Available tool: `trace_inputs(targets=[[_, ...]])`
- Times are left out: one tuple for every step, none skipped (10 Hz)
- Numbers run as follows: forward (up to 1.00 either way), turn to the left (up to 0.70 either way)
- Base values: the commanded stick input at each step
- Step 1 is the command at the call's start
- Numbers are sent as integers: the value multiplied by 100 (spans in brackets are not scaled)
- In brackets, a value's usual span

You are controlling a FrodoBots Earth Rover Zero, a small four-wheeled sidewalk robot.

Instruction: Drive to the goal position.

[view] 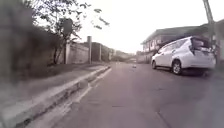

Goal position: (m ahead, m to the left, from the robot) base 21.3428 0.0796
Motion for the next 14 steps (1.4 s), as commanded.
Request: trace_inputs(targets=[[100,0],[100,-2],[100,-26],[100,-40],[100,-40],[100,-40],[100,0],[100,0],[100,0],[100,0],[100,0],[100,0],[100,0],[100,0]])
